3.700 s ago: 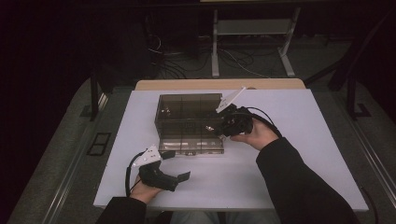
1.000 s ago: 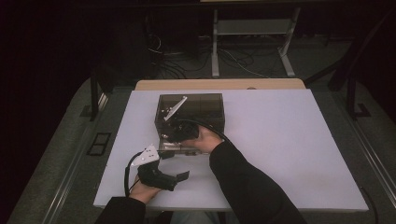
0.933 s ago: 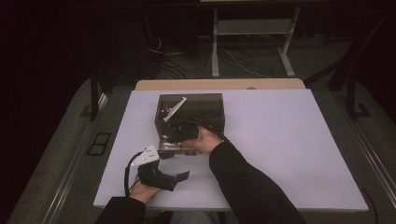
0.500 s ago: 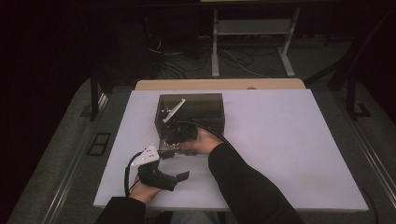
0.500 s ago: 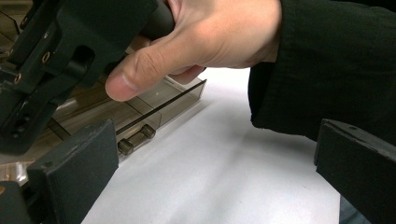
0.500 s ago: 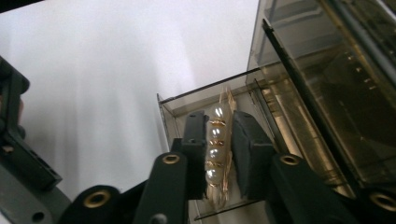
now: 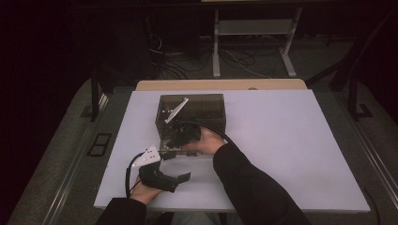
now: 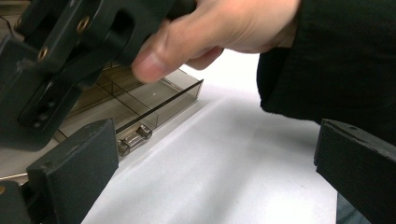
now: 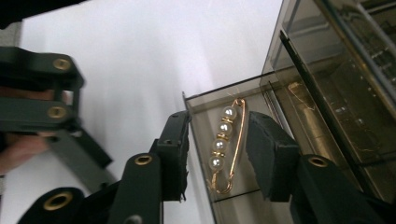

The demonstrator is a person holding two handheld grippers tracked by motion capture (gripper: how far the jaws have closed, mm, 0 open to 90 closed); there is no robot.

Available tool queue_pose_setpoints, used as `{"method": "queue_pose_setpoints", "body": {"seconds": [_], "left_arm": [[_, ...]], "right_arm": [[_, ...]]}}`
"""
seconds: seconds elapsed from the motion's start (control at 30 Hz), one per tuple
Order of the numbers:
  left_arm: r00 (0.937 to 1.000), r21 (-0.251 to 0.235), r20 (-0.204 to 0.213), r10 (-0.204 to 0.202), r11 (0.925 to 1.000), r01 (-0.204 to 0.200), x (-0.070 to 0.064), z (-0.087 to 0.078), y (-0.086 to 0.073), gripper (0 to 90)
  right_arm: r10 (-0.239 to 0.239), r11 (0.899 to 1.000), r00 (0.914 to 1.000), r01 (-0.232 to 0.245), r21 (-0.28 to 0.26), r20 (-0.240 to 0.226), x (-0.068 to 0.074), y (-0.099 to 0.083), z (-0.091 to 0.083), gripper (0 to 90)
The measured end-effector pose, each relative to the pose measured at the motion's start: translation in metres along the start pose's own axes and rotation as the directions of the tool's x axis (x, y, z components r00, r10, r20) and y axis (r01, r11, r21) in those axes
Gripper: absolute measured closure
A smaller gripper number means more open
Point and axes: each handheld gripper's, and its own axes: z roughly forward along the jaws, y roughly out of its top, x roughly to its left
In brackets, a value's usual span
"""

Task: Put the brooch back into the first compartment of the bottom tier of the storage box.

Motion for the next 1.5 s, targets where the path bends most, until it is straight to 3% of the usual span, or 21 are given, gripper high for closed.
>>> {"method": "queue_pose_setpoints", "body": {"seconds": [0.4,0.6,1.0,1.33,1.4,1.5], "left_arm": [[1.0000,0.005,0.006,0.003,1.0000,-0.003,-0.001,0.001,0.000,0.0],[0.9999,0.011,0.012,0.010,0.9999,-0.010,-0.001,0.001,0.000,0.0],[0.9998,0.023,0.021,0.007,0.9997,-0.008,0.000,0.003,-0.001,0.0],[0.9997,0.029,0.025,0.009,0.9995,-0.010,0.000,0.004,-0.001,0.0],[0.9996,0.034,0.025,0.016,0.9993,-0.016,0.001,0.004,-0.001,0.0],[0.9996,0.031,0.025,0.013,0.9994,-0.013,0.001,0.004,-0.001,0.0]], "right_arm": [[-0.031,0.999,0.9995,0.031,-0.021,0.008,0.013,0.001,-0.025,47.8],[-0.022,0.999,0.9995,0.023,-0.025,0.020,0.015,-0.001,-0.033,43.3],[-0.004,0.998,0.9997,0.005,-0.059,0.025,0.017,-0.015,-0.064,18.7],[0.025,0.995,0.9994,-0.023,-0.102,0.023,0.019,-0.032,-0.095,10.0],[0.033,0.994,0.9993,-0.030,-0.103,0.020,0.020,-0.035,-0.100,0.1],[0.041,0.993,0.9987,-0.037,-0.109,0.031,0.021,-0.041,-0.107,0.2]]}}
